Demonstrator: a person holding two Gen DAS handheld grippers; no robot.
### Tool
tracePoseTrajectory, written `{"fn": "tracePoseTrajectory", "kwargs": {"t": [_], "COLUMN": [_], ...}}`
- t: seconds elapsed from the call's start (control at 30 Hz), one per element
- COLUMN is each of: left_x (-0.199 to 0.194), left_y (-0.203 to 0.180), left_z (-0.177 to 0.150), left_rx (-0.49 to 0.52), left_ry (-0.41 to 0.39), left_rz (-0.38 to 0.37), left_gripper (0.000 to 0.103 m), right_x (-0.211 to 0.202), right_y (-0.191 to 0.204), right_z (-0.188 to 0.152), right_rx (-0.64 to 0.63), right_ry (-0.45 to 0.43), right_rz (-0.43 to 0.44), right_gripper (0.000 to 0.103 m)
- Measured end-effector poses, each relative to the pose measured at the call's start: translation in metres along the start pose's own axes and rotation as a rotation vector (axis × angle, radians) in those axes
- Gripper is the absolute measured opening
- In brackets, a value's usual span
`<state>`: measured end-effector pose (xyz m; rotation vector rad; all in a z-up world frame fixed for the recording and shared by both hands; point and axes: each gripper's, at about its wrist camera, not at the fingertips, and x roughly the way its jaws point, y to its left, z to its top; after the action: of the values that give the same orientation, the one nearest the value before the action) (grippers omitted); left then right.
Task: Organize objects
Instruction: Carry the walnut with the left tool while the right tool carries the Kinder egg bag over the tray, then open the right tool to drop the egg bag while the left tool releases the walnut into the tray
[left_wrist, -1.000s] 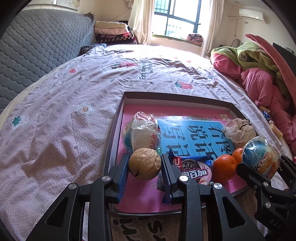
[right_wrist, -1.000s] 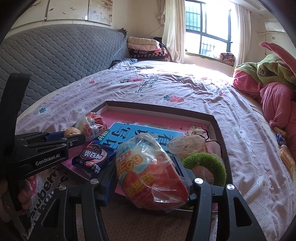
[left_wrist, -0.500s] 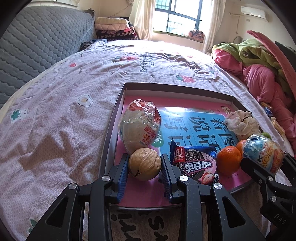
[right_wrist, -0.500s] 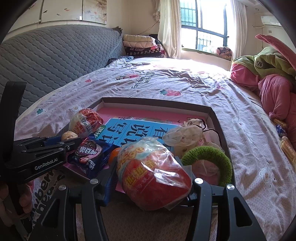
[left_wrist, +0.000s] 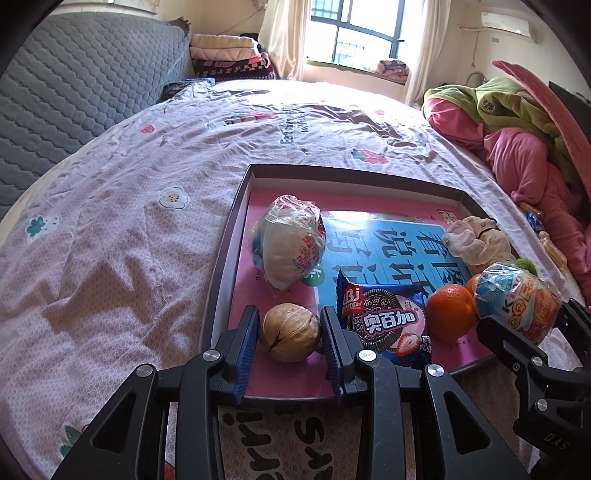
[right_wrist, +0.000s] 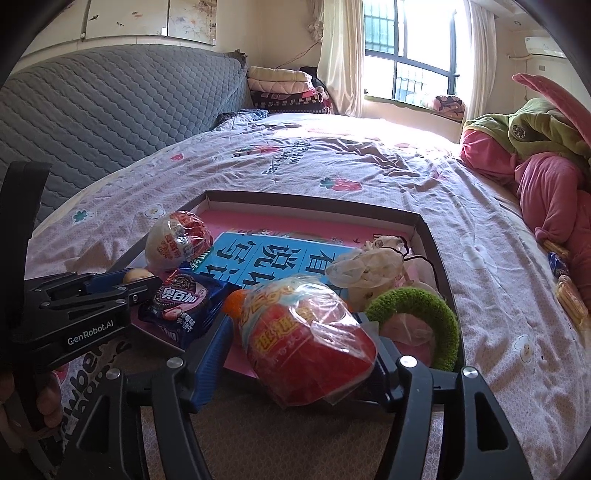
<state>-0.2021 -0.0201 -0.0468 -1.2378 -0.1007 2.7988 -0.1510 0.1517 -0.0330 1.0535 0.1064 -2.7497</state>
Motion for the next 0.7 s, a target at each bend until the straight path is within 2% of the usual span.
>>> {"fn": "tracePoseTrajectory", "kwargs": {"t": [0.27, 0.7], "left_x": [-0.007, -0.029], "left_y": [0.0, -0.005], "left_z": [0.0, 0.012], "left_rx": [0.0, 0.004], "left_ry": [-0.004, -0.044], "left_rz": [0.003, 0.005], "left_gripper": [0.04, 0.042], "right_x": [-0.009, -0.021], "right_y": [-0.007, -0.018], "right_z": [0.003, 0.02], "right_rx": [0.019, 0.027], "right_ry": [-0.015, -0.055], "right_rz": [-0.017, -0.036], "right_gripper": [0.07, 0.071]}}
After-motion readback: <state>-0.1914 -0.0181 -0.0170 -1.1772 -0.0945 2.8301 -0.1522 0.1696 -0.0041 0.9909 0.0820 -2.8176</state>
